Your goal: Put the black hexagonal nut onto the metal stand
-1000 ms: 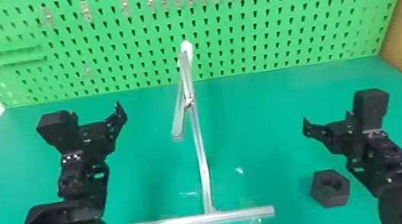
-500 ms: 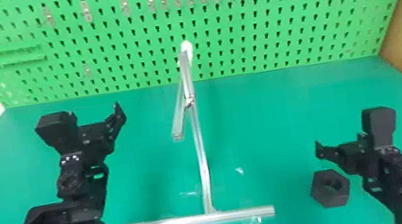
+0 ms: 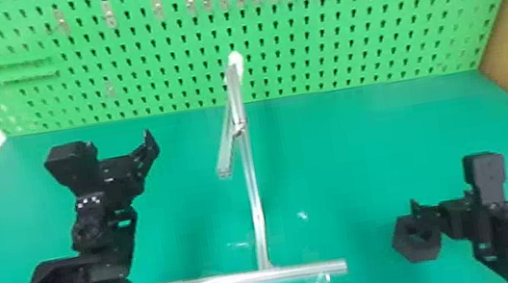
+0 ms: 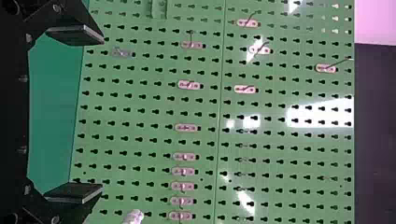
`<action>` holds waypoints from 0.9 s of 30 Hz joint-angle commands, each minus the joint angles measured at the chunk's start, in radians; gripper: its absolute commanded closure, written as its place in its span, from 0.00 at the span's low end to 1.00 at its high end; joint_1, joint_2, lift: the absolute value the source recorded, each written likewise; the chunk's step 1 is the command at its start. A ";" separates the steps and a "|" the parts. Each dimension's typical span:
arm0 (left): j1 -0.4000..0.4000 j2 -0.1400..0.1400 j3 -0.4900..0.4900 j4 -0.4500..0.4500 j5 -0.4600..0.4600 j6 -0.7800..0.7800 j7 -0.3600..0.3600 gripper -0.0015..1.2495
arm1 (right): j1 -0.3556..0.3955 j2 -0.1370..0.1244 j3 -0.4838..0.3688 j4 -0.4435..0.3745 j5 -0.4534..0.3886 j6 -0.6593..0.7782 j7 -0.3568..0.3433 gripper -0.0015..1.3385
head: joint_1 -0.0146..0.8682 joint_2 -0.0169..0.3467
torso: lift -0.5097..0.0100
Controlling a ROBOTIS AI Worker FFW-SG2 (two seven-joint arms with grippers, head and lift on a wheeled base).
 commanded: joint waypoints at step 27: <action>-0.002 0.000 -0.002 0.002 0.000 0.000 0.000 0.13 | -0.013 0.005 -0.020 0.083 0.055 0.023 0.023 0.07 | 0.80 0.27 | 0.98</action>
